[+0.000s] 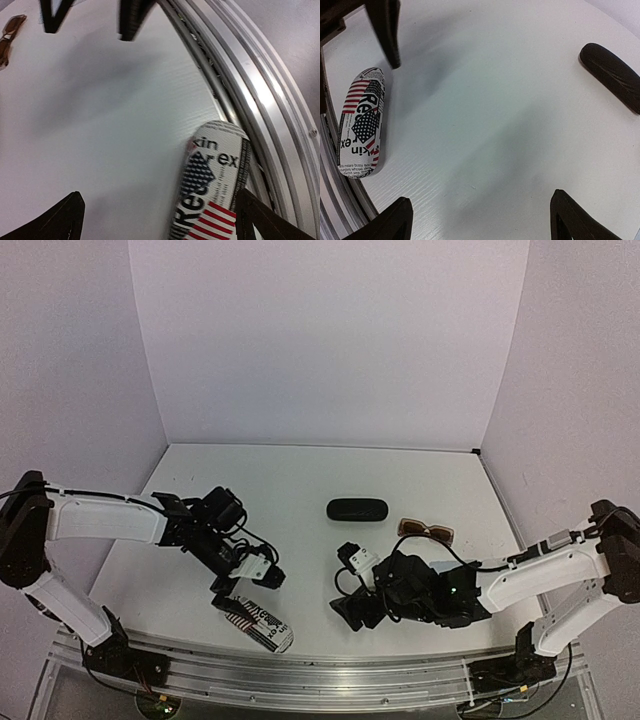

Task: Organize the sunglasses
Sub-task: Move the sunglasses case at the center of the board.

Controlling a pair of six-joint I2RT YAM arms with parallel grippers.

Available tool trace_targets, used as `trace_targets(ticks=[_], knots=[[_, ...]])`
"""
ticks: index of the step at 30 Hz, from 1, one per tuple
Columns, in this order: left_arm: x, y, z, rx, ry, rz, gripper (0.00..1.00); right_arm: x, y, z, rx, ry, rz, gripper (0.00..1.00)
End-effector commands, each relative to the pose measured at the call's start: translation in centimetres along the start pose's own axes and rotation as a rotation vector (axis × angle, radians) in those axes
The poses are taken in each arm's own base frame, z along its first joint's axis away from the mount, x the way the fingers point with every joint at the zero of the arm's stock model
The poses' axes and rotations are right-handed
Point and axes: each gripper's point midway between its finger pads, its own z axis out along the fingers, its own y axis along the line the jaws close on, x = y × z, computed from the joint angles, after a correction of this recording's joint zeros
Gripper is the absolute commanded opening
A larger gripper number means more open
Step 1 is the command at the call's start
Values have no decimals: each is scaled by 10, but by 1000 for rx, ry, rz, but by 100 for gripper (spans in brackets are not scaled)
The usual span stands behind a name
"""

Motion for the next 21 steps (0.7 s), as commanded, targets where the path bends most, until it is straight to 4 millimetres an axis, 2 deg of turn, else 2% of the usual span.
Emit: trace_targets(ticks=[1,6,9,13,18,21], knots=[[14,-37,-1,54,23,236,100,-19,0,-5,0,-54,28,87],[23,-41,23,119,75,187,99,-22,2,-2,0,-54,18,88],[33,-48,34,122,107,201,95,-21,1,-2,5,-54,17,88],[36,-45,39,108,120,210,79,-17,-2,-3,17,-49,16,88],[47,-32,46,95,190,176,48,-19,-1,-1,17,-51,5,88],[54,-22,49,74,232,158,39,-21,-3,-2,26,-58,4,88]])
